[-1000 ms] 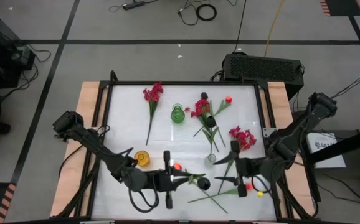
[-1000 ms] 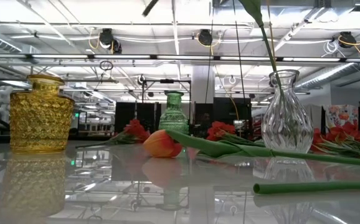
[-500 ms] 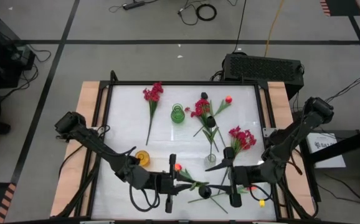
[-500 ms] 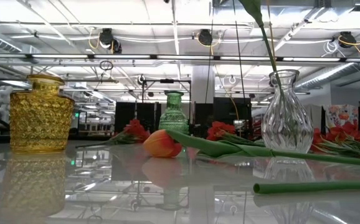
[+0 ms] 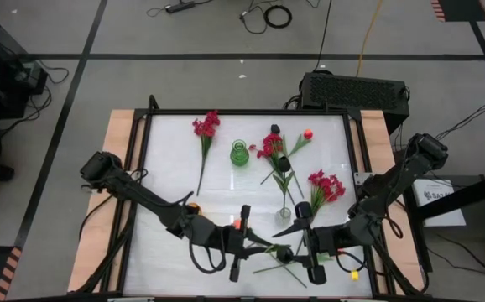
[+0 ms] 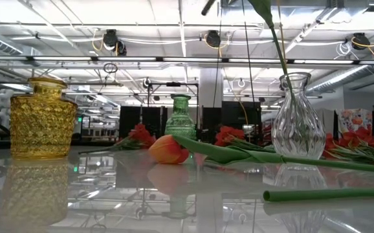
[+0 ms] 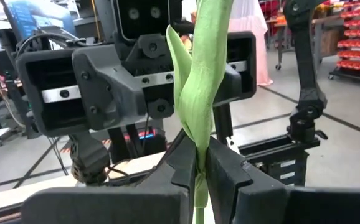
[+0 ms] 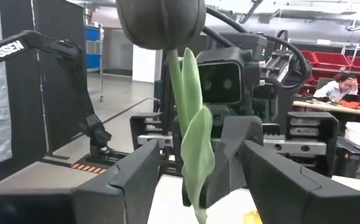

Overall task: Sort flowers into vase by color
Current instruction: Put bottom black flower into the transparent vase

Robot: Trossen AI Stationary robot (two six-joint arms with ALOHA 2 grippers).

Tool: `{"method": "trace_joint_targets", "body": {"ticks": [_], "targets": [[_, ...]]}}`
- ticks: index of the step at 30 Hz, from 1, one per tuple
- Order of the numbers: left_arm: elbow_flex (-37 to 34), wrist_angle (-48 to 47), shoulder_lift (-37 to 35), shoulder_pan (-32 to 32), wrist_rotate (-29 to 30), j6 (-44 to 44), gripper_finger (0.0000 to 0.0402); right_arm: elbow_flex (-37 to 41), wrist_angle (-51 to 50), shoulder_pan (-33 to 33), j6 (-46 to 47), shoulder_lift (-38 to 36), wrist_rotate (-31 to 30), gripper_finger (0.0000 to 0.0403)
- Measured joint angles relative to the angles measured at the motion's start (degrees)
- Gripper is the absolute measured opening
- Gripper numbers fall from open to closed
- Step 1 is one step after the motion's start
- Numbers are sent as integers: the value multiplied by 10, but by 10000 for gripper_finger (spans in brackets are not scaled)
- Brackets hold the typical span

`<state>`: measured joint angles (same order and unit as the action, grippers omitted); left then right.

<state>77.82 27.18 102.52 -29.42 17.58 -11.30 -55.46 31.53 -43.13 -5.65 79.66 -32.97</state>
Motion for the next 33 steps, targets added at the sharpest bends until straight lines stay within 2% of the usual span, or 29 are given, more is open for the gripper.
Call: {"method": "trace_joint_targets", "body": {"ticks": [8,15,18,22,26,33], "targets": [[0,10,0,2,-5,4,30,0,0,0,0,0,1,208],[0,9,0,2,-5,4,31,0,-1,0,1,0,5,141],[0,9,0,4,-5,4,31,0,-1,0,1,0,27,111],[0,9,0,8,-7,16,31,0,-2,1,3,0,31,88],[0,9,0,9,-7,19,31,0,-3,1,3,0,29,87],[0,13,0,9,-6,19,31,0,-5,7,4,0,29,109]]}}
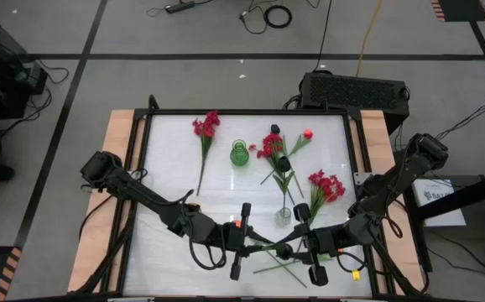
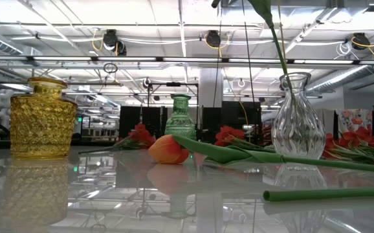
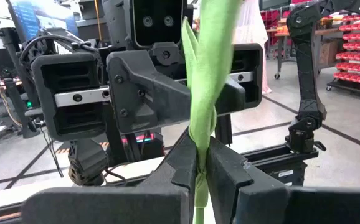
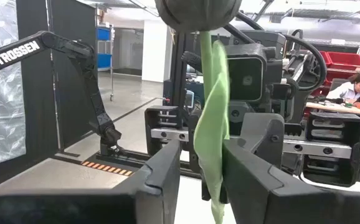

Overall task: Sort flowers into vase by color
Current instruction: Put bottom black flower into the transparent vase

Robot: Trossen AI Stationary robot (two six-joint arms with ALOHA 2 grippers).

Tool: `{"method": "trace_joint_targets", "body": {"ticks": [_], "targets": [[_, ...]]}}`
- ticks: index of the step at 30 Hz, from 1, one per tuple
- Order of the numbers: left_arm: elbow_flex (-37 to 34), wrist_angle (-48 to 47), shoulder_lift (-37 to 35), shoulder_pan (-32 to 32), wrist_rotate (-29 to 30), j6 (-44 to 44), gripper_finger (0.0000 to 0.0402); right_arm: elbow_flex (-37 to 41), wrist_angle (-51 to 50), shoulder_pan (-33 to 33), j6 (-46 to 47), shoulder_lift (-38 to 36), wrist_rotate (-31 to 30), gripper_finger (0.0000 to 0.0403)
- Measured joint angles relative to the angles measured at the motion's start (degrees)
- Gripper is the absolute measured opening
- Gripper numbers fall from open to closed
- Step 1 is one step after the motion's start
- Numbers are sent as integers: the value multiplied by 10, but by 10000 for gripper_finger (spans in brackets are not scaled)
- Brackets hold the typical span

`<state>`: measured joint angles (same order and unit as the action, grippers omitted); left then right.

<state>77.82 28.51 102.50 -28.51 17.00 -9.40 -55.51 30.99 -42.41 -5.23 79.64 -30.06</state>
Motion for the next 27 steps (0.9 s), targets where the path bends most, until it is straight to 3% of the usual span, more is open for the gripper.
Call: {"method": "trace_joint_targets", "body": {"ticks": [6,16,19,22,27], "targets": [[0,11,2,0,3,-1,31,0,-2,10,9,0,0,103],[0,8,3,-1,3,-4,31,0,-8,12,11,0,-2,11],[0,8,4,-1,11,-4,34,0,-10,12,11,0,-3,9],[0,9,4,-6,18,-3,60,0,-11,10,12,0,-2,11],[0,10,1,-27,60,-2,151,0,-24,0,11,-15,-1,3]]}}
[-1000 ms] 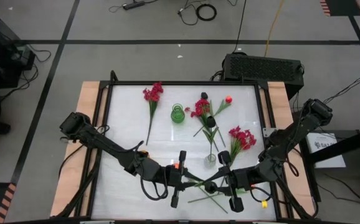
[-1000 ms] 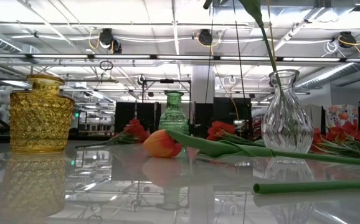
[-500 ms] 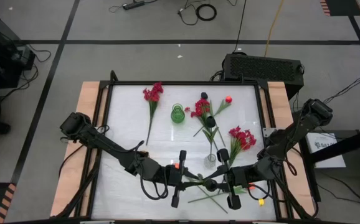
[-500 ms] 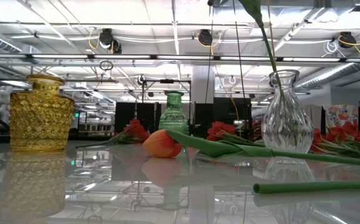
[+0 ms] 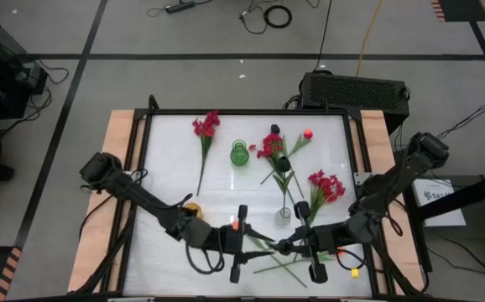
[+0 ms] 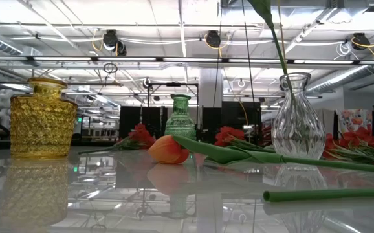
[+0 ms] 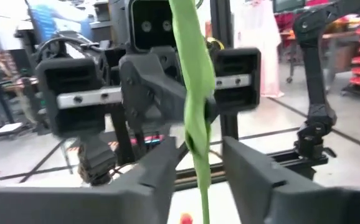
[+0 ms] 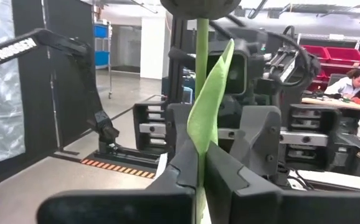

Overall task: Sort flowers into vase by color
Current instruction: Put bottom black flower into the transparent vase

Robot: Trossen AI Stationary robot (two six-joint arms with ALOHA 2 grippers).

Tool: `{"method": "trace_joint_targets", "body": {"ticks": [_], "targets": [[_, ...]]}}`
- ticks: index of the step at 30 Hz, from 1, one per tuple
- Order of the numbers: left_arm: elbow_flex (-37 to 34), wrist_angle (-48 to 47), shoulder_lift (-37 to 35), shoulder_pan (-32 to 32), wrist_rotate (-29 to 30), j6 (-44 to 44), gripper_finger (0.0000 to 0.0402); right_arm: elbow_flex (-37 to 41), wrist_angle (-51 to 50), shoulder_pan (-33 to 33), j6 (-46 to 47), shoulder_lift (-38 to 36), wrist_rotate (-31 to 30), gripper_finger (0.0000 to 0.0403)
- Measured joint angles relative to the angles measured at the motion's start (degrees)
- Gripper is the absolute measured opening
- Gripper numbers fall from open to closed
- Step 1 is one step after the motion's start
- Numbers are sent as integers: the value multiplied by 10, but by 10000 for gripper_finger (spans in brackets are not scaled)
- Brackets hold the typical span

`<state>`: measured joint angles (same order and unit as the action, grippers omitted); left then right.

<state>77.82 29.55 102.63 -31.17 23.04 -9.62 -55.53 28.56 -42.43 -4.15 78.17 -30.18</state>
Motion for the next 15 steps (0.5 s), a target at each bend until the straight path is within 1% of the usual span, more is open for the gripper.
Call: {"method": "trace_joint_targets", "body": {"ticks": [2,4,7,10,12,15], "targets": [[0,-3,-2,-10,38,-3,191,0,-14,-5,0,-13,-2,3],[0,-5,-6,-22,82,-15,225,0,-38,-13,1,-29,-20,3],[0,-16,-16,-42,144,-43,260,0,-87,-32,4,-66,-49,3],[0,-42,-28,-62,196,-43,272,0,-125,-64,10,-114,-77,2],[0,-56,-34,-69,211,-41,273,0,-134,-89,0,-145,-104,1],[0,-69,-38,-78,229,-32,274,0,-155,-129,-36,-185,-183,1]]}}
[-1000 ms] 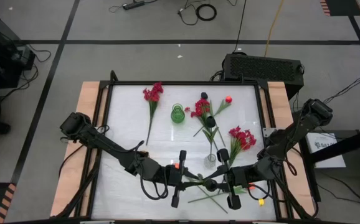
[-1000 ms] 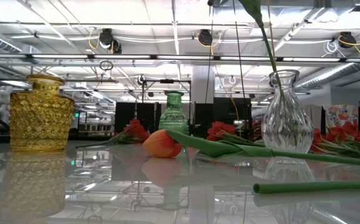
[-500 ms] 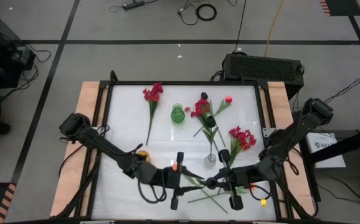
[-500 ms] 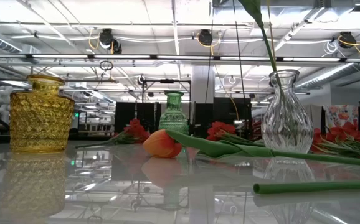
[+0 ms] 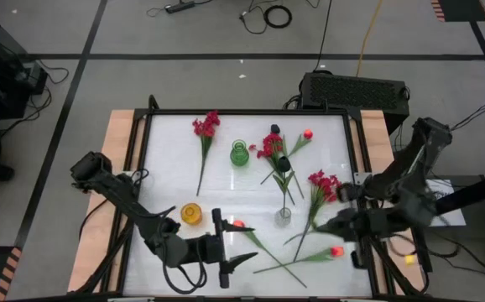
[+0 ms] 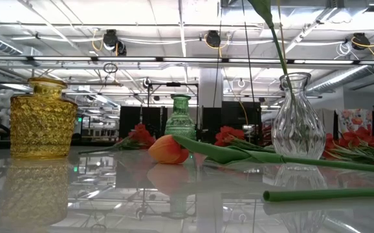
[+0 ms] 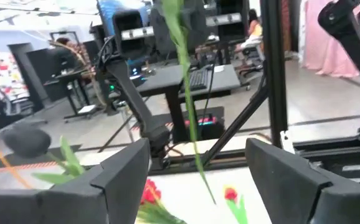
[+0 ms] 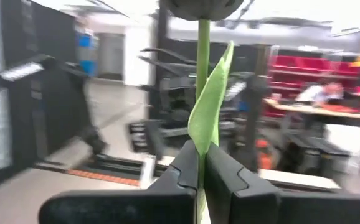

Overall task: Sort flowers into vase by color
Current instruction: Put bottom black flower into the transparent vase

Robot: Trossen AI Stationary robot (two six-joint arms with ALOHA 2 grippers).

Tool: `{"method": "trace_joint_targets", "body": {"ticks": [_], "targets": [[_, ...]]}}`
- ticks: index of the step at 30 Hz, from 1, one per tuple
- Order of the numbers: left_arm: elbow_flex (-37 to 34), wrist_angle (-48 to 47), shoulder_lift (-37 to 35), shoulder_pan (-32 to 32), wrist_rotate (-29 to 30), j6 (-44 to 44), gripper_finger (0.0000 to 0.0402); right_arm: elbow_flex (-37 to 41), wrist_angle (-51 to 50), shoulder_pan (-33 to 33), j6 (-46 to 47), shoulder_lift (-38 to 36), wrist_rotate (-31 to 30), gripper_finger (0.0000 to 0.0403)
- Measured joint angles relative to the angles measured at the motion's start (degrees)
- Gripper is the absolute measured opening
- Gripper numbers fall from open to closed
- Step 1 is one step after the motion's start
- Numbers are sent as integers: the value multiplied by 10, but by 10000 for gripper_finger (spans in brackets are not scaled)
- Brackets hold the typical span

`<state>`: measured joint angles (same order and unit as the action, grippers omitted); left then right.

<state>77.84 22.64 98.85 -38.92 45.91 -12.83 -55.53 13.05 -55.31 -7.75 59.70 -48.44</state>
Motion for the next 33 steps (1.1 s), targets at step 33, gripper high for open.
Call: {"method": "trace_joint_targets", "body": {"ticks": [33], "targets": [[0,-58,0,22,49,50,274,1,-152,82,86,65,-81,2]]}}
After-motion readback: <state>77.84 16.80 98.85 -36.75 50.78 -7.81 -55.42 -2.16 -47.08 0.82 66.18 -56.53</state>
